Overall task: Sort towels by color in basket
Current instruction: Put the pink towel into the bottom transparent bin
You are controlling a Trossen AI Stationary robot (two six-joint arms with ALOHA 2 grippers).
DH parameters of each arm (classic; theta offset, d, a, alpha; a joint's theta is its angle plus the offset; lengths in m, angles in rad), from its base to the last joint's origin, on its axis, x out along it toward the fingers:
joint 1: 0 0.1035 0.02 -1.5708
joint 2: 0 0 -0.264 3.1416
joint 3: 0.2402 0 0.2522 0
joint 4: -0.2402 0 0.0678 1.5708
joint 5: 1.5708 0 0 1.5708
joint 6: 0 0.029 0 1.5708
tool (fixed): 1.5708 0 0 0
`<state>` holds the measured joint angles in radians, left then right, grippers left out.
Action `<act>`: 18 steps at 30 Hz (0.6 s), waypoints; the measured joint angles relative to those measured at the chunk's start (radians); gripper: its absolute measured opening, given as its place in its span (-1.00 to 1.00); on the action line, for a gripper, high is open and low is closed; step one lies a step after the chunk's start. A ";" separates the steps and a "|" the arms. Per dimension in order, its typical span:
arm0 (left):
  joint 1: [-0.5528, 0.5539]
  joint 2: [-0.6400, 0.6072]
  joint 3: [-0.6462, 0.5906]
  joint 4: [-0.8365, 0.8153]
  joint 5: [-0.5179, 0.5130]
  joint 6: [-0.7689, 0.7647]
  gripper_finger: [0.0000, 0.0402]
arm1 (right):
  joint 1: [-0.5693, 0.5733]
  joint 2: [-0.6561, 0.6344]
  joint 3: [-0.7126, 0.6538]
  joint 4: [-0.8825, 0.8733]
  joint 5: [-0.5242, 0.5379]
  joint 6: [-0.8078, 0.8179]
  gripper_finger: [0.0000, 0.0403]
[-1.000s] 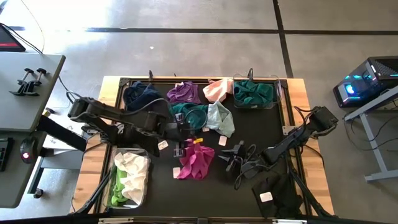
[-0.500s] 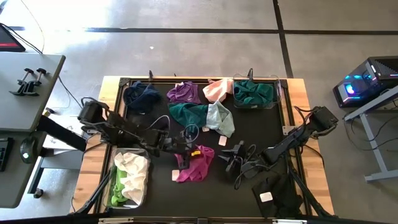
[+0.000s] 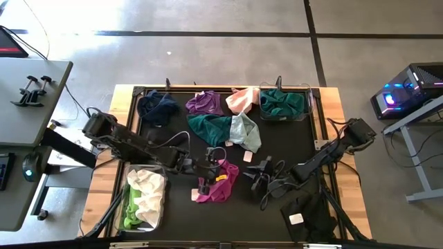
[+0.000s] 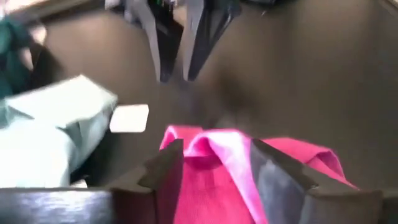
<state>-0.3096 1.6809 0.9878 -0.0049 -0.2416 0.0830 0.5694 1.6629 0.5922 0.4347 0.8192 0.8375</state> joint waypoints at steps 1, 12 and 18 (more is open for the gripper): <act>0.000 0.006 0.000 -0.025 -0.001 -0.019 -0.04 | 0.000 0.004 0.000 0.004 -0.001 0.000 -0.32; 0.016 0.252 0.003 0.002 -0.046 -0.182 0.27 | 0.000 0.018 0.000 0.005 -0.007 0.015 -0.32; 0.014 0.291 0.006 0.012 -0.055 -0.166 -0.14 | -0.007 0.020 0.000 0.006 0.000 0.012 -0.32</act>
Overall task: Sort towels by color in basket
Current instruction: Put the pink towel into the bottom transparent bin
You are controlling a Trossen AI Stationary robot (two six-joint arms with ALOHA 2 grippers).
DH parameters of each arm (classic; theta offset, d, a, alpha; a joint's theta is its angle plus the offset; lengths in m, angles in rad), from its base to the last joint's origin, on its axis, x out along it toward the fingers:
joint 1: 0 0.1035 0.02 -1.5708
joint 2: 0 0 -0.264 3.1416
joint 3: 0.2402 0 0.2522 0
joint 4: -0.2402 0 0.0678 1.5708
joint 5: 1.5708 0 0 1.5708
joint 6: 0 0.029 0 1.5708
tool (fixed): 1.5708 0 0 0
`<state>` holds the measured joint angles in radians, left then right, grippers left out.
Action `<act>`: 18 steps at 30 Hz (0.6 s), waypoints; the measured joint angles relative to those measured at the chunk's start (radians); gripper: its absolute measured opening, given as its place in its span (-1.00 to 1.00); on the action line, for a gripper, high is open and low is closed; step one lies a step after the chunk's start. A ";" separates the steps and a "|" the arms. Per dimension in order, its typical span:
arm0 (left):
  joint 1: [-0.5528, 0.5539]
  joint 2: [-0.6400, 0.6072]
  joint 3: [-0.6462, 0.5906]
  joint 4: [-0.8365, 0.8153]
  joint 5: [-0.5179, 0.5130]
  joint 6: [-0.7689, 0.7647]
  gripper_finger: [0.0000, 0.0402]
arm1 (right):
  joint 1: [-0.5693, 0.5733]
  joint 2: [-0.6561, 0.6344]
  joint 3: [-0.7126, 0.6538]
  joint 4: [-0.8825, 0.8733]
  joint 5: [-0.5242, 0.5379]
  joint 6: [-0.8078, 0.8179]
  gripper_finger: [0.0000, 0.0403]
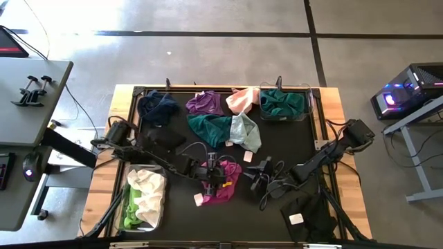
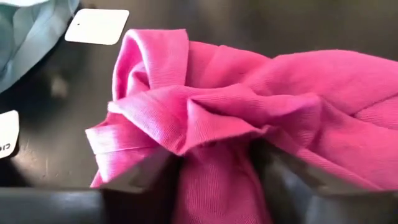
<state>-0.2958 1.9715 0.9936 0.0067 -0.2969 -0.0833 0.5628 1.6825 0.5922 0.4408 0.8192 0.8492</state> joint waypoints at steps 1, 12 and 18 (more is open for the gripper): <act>0.000 -0.004 -0.001 -0.005 0.003 0.015 -0.28 | 0.000 0.000 0.000 0.000 0.000 0.000 -0.32; -0.058 -0.290 0.138 -0.335 -0.067 0.137 -0.93 | -0.002 0.000 0.000 0.005 0.001 -0.001 -0.32; -0.205 -0.408 0.323 -0.532 -0.264 0.099 -0.98 | -0.002 0.000 -0.001 0.005 0.002 -0.012 -0.32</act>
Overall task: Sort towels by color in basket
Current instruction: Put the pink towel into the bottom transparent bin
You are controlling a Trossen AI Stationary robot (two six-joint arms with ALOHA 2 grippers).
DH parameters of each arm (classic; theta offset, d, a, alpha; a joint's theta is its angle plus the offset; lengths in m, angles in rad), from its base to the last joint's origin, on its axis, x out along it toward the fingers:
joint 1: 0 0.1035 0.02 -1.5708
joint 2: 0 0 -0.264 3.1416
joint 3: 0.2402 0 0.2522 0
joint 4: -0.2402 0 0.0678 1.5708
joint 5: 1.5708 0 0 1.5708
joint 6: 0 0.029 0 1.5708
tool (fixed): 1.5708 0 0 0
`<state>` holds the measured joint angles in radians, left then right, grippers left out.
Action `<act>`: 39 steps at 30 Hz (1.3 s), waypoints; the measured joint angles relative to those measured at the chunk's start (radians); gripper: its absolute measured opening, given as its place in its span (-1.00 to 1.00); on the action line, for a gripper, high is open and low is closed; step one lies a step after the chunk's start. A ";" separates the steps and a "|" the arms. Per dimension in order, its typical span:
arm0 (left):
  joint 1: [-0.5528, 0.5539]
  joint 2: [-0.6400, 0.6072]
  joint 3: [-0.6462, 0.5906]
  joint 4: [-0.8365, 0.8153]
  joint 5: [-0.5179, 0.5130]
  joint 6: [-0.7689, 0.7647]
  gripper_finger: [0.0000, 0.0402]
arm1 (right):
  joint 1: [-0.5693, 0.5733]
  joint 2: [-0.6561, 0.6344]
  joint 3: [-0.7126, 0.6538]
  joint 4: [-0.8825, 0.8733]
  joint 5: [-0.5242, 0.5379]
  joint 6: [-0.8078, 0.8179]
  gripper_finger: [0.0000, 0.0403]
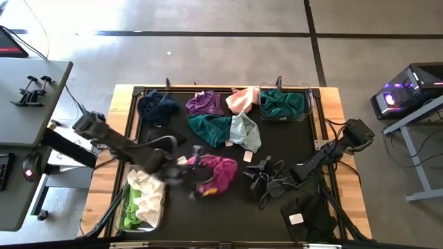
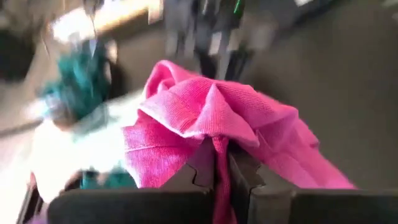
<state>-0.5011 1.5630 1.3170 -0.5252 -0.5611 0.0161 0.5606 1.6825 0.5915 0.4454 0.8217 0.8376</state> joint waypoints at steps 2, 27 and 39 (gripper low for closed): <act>-0.060 -0.009 0.066 -0.070 -0.009 0.019 -0.98 | 0.000 0.000 0.000 0.000 0.007 -0.001 -0.32; -0.361 -0.044 -0.245 -0.882 0.531 -1.238 -0.96 | -0.004 0.001 0.000 -0.001 0.014 -0.019 -0.32; -0.322 -0.094 -0.309 -0.775 0.585 -1.164 -0.29 | -0.011 0.001 0.000 0.009 0.014 -0.028 -0.32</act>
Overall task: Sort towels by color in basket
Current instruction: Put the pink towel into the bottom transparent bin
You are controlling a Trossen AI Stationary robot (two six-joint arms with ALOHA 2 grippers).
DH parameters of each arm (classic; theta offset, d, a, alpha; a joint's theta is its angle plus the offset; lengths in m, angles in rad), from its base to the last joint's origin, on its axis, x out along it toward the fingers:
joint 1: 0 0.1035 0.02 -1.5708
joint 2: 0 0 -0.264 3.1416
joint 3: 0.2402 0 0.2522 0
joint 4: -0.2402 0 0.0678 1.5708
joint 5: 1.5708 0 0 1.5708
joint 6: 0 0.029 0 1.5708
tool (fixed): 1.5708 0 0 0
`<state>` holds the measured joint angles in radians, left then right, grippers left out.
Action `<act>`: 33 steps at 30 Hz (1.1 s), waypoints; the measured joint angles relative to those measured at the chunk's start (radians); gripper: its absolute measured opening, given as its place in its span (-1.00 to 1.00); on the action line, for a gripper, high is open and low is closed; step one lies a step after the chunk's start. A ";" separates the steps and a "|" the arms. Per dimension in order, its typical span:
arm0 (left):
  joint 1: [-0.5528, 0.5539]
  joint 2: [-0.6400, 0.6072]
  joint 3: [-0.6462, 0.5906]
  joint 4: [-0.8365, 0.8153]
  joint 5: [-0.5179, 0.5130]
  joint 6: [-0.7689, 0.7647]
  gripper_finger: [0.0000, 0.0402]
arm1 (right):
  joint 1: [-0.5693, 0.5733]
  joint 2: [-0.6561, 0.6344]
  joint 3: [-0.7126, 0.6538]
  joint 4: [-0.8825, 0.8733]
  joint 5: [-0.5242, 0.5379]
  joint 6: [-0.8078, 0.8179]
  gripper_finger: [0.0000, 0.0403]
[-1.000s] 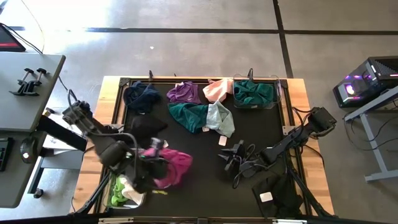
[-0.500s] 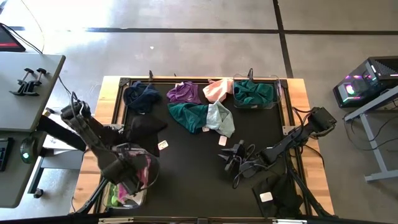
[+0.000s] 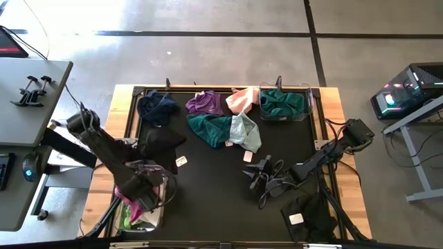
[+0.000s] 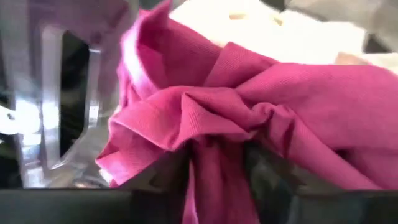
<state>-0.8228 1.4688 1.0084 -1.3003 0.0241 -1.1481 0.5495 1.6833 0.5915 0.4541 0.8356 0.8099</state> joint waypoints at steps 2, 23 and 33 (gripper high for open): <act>0.009 -0.035 0.043 -0.051 -0.001 -0.004 -0.19 | 0.000 0.000 0.000 0.000 0.000 0.000 -0.32; 0.003 -0.111 -0.114 0.121 0.225 -0.296 -0.70 | 0.000 0.000 0.000 -0.001 0.000 -0.006 -0.32; 0.025 -0.009 -0.247 0.402 0.036 -0.144 -0.91 | 0.000 0.000 0.000 -0.001 0.000 -0.006 -0.32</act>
<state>-0.7975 1.4597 0.7612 -0.8982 0.0600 -1.2917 0.5495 1.6833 0.5915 0.4530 0.8356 0.8040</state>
